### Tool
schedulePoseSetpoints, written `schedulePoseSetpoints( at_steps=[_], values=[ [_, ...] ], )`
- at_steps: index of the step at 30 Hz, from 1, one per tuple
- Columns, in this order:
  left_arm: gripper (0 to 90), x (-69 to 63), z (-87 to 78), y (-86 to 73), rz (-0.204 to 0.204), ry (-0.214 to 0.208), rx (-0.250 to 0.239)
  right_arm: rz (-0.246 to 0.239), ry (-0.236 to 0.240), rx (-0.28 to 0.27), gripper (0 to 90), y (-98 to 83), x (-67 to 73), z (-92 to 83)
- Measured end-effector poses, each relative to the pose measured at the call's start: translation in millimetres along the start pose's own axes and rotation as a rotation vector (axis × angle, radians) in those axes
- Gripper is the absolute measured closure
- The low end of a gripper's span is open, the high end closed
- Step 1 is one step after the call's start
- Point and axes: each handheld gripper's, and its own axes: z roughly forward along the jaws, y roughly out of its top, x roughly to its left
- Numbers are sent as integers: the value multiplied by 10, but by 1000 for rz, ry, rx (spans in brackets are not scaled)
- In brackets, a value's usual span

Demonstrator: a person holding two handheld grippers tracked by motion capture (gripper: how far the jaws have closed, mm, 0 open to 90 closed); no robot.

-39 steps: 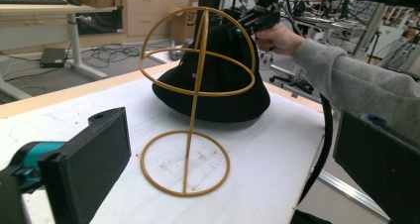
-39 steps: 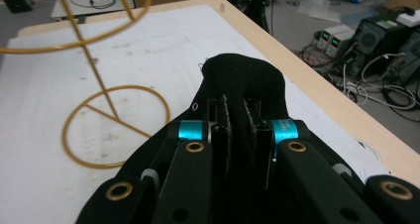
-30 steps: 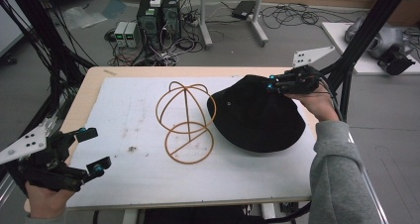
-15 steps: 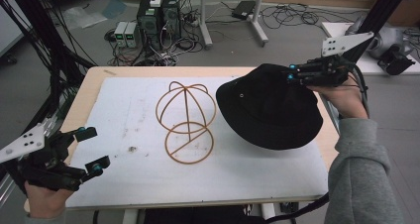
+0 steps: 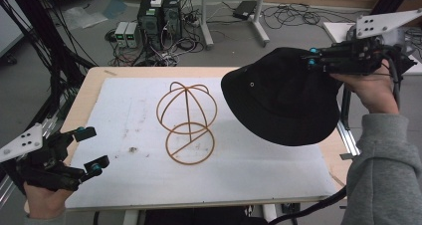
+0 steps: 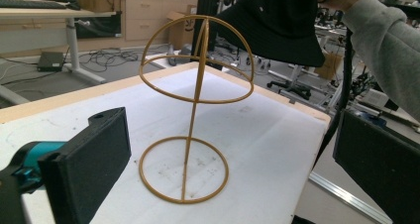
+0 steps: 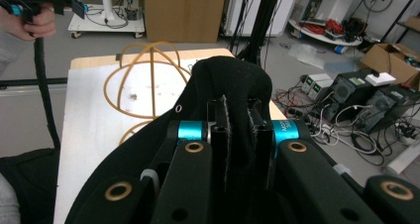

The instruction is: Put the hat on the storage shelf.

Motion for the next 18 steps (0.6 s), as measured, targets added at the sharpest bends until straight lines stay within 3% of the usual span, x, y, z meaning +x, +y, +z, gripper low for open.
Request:
schedulePoseSetpoints(
  at_steps=[10,18],
  values=[
    [17,-18,-7,20,1,-3,-2,-32,-7,-29,842,293,116,-159],
    [18,-22,25,16,2,-7,5,-45,2,-40,842,468,149,-123]
  ],
)
